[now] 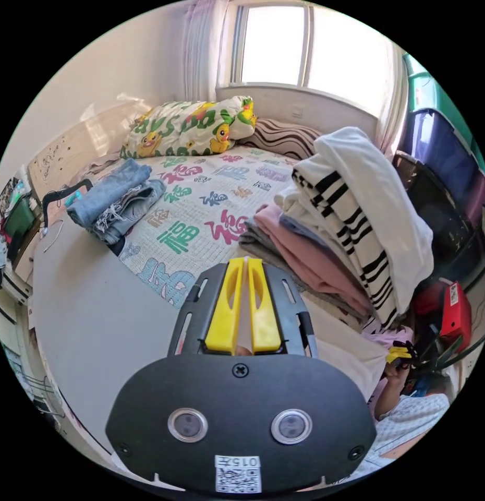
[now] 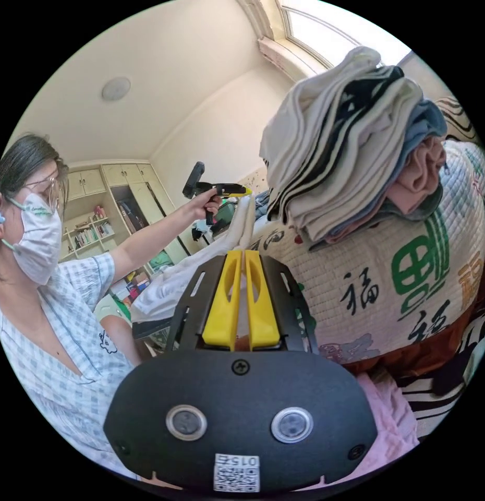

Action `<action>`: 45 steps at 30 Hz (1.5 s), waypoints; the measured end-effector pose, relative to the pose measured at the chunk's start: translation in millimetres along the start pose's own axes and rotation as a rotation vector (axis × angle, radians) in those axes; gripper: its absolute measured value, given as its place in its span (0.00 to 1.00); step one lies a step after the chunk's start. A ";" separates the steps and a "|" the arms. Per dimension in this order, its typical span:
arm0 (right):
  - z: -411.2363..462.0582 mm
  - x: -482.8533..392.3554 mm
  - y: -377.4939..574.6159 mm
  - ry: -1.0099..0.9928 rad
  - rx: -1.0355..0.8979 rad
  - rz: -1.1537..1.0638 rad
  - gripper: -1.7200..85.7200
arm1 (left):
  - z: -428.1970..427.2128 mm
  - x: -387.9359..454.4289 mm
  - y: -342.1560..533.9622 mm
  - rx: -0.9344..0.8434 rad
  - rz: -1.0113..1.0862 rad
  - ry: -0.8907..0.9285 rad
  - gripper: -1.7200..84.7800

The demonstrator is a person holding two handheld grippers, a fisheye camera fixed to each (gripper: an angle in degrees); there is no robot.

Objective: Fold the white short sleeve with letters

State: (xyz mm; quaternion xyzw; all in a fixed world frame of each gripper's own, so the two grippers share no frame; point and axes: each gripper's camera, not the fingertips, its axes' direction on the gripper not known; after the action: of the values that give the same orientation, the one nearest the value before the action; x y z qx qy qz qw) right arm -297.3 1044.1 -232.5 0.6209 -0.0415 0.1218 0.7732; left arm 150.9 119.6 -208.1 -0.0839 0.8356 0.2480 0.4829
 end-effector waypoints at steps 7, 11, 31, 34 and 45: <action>-20.1 -23.1 14.1 -0.109 0.035 -0.142 0.02 | -73.5 -29.4 63.6 0.127 0.021 0.082 0.03; -3.8 -57.9 22.8 -0.422 -0.059 -0.270 0.02 | -130.5 -67.8 119.8 0.183 -0.013 0.128 0.03; 162.5 -208.8 168.2 -0.734 -0.436 -0.530 0.02 | -247.4 -231.1 484.9 0.356 -0.377 0.069 0.02; 180.1 -224.6 189.1 -0.679 -0.480 -0.603 0.02 | -242.5 -222.3 494.2 0.259 -0.381 -0.046 0.02; 239.7 -212.7 234.5 -0.668 -0.749 -0.580 0.10 | -173.9 -171.2 474.9 -0.180 -0.327 -0.441 0.02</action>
State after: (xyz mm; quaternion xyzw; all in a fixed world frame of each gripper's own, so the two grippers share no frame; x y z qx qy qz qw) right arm -538.3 829.1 -1.5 0.2956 -0.1518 -0.3205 0.8871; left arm -73.6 426.2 166.9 -0.2040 0.6603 0.2524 0.6773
